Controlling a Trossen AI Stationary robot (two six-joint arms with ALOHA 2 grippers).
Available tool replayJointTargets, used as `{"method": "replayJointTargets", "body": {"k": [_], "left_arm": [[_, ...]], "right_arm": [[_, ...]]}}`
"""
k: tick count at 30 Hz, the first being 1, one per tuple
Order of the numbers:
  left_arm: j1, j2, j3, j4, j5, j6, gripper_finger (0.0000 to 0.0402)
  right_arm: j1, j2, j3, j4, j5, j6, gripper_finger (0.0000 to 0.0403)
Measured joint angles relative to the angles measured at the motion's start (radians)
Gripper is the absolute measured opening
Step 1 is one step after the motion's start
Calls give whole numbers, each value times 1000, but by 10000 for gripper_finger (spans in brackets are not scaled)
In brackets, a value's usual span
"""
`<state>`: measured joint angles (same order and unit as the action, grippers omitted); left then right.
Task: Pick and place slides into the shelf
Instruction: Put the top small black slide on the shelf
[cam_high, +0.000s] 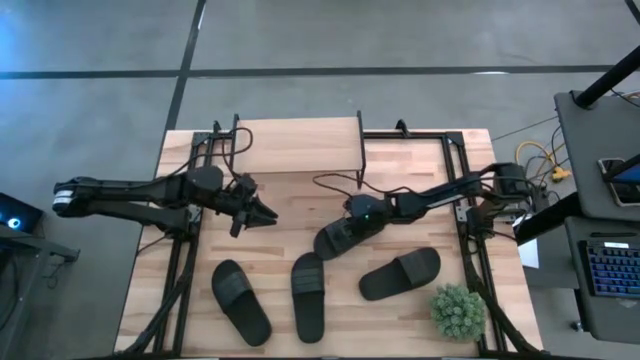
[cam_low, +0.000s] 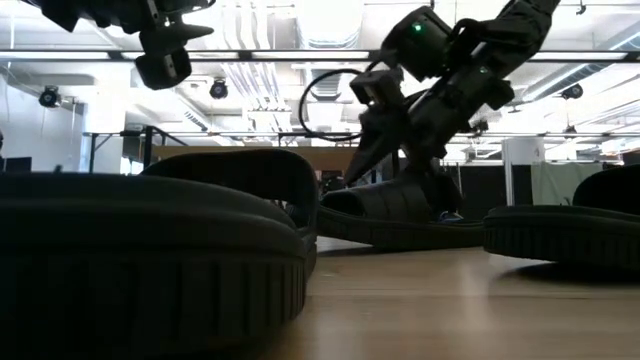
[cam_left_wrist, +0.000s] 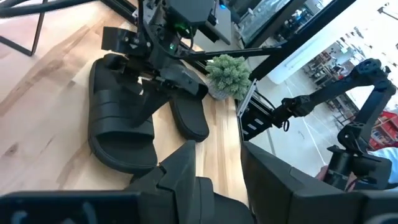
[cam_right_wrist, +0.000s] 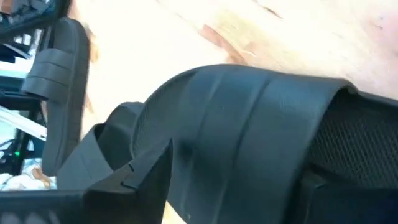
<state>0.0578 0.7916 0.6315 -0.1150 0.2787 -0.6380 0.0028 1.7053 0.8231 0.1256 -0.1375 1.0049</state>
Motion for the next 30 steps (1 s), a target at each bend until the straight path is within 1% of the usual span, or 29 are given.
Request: {"method": "replayJointTargets", "body": {"k": [3, 9, 16, 19, 27, 28, 30], "left_arm": [[0, 1, 0, -8, 0, 0, 114], [0, 5, 0, -4, 0, 15, 114], [0, 3, 0, -35, 0, 25, 114], [0, 3, 0, -30, 0, 24, 114], [0, -16, 0, -36, 0, 24, 114], [0, -21, 0, -44, 0, 24, 114], [0, -26, 0, -53, 0, 25, 114]], "right_arm": [[4, 2, 16, -27, 0, -10, 172], [6, -35, 15, -144, 4, 1, 94], [9, -55, 23, -169, 20, 56, 25], [14, -76, 45, -176, 53, 73, 13], [25, -181, 134, -185, 64, 61, 14], [25, -195, 145, -185, 76, 61, 14], [26, -228, 163, -182, 135, 79, 14]]}}
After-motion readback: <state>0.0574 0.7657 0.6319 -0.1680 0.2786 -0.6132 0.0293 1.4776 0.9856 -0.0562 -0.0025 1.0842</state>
